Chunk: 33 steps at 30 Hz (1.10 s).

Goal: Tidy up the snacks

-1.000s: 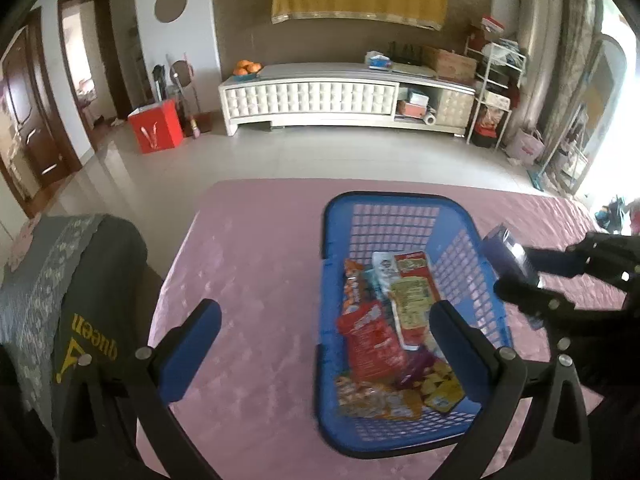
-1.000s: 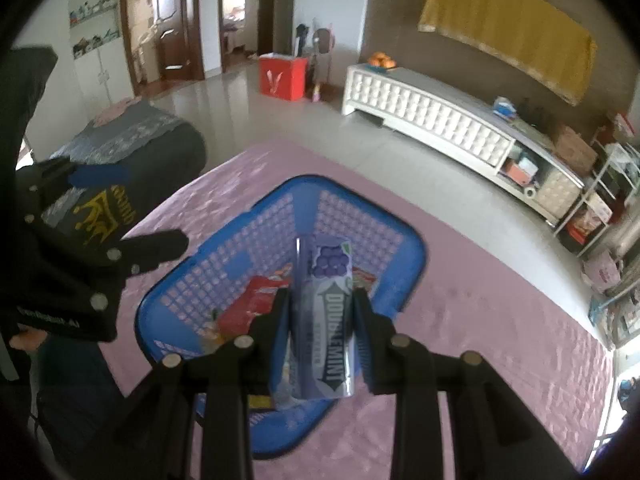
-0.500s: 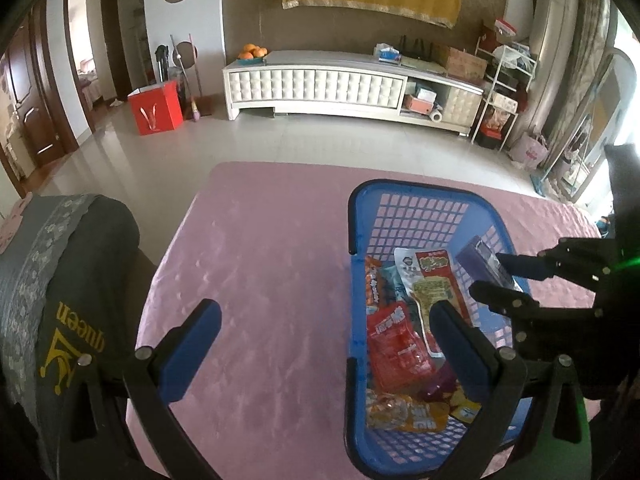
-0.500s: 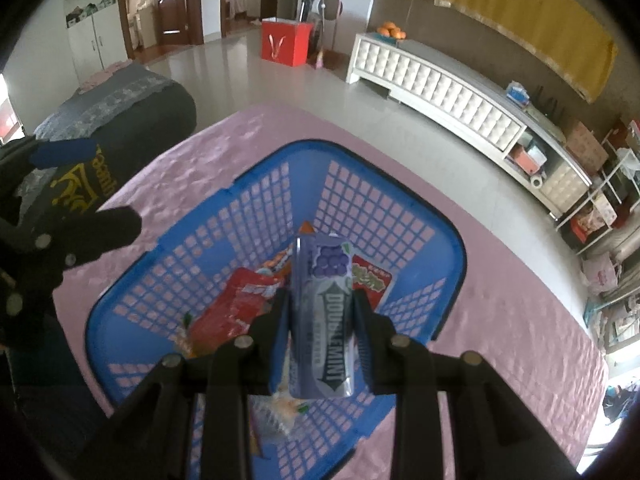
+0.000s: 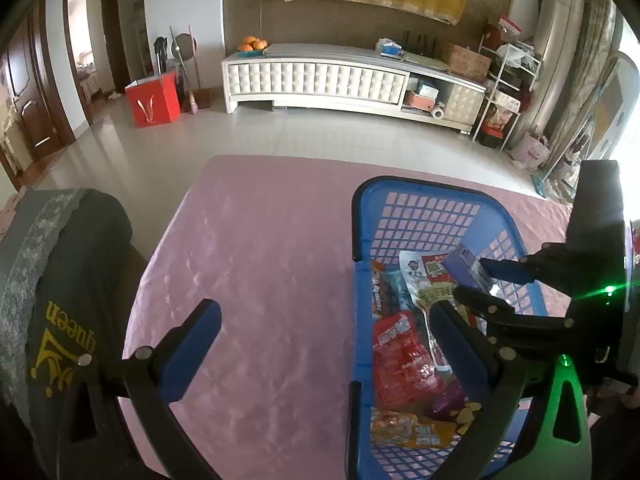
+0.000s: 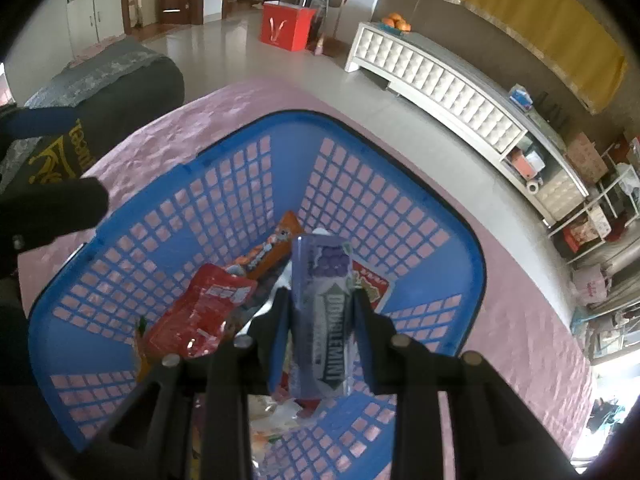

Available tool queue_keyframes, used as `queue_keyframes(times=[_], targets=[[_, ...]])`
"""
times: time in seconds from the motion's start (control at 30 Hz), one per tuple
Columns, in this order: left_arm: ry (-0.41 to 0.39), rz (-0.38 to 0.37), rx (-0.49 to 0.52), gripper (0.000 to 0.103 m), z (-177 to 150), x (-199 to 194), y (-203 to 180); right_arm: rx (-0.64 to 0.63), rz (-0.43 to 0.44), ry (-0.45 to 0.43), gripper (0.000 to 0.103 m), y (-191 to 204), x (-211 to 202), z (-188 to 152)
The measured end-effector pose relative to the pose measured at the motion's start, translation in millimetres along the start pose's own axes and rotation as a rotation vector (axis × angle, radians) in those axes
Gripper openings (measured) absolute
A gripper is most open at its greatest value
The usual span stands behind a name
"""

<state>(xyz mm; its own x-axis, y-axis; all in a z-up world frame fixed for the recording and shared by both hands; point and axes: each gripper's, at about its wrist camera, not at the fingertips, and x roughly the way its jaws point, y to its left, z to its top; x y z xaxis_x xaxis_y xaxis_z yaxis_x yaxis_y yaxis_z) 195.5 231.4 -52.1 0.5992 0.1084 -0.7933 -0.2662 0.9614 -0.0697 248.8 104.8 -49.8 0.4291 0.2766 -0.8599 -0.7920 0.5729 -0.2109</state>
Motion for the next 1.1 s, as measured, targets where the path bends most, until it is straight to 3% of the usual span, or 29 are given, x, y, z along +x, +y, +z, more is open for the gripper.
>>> queue_keyframes(times=[0.1, 0.13, 0.33, 0.57, 0.77, 0.87, 1.1], targets=[[-0.011, 0.0, 0.007, 0.103, 0, -6, -5, -0.016, -0.001, -0.049, 0.082, 0, -12, -2], [-0.014, -0.002, 0.008, 0.103, 0, -8, -6, -0.022, -0.008, -0.073, 0.087, 0, -19, -3], [-0.06, 0.016, 0.019, 0.103, -7, -32, -17, 0.019, -0.026, -0.108, 0.087, -9, -53, -24], [-0.227, 0.03, 0.028, 0.103, -32, -100, -50, 0.088, -0.081, -0.25, 0.096, -11, -112, -67], [-0.389, -0.001, 0.017, 0.103, -70, -166, -77, 0.118, -0.141, -0.381, 0.103, 3, -170, -109], [-0.463, 0.039, 0.012, 0.103, -92, -193, -89, 0.174, -0.176, -0.445, 0.103, 6, -199, -136], [-0.534, 0.046, -0.047, 0.103, -137, -229, -102, 0.321, -0.174, -0.543, 0.103, 13, -249, -179]])
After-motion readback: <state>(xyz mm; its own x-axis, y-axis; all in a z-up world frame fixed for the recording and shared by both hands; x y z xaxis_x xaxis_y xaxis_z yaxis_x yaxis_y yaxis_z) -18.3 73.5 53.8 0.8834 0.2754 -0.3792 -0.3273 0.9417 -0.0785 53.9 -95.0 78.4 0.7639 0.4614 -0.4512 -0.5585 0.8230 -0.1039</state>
